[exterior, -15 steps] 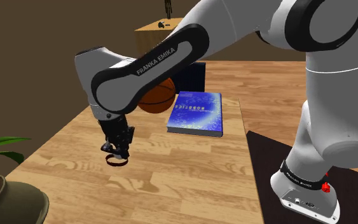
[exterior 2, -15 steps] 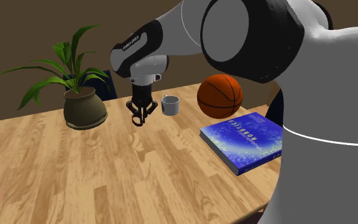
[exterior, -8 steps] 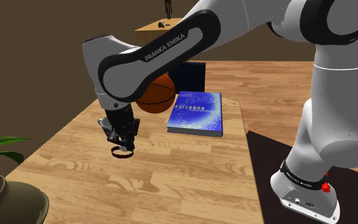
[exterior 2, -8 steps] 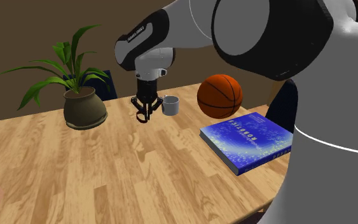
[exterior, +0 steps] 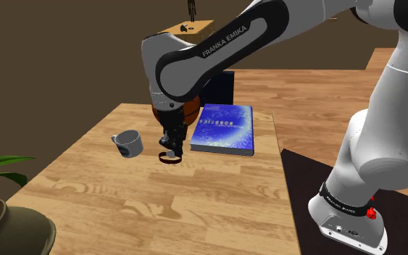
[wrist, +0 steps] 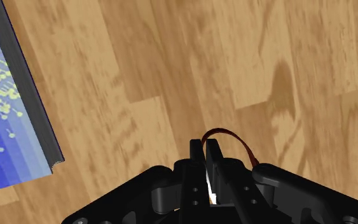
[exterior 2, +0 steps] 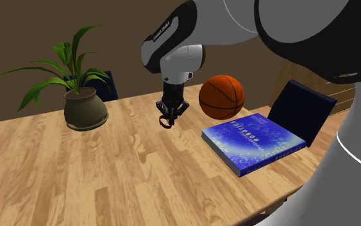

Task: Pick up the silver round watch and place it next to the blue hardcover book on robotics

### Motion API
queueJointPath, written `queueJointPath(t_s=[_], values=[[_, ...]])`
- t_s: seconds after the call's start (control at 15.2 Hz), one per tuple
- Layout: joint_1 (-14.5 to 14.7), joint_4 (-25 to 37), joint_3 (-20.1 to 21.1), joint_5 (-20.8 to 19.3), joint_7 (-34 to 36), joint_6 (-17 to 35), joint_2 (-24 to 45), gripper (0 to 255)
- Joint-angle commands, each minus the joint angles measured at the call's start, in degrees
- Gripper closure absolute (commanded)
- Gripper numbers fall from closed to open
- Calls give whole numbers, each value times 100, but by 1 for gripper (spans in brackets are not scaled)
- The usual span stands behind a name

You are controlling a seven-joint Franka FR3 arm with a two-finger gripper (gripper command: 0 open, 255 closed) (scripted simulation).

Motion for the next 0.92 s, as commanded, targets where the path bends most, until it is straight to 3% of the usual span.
queueJointPath(t_s=[0.0, 0.07, 0.86], values=[[-130, -356, -119, 78, -301, 38, -295, 255], [-217, -605, -212, 125, -510, 50, -516, 255], [-191, -1055, -191, 66, -522, 974, -34, 255]])
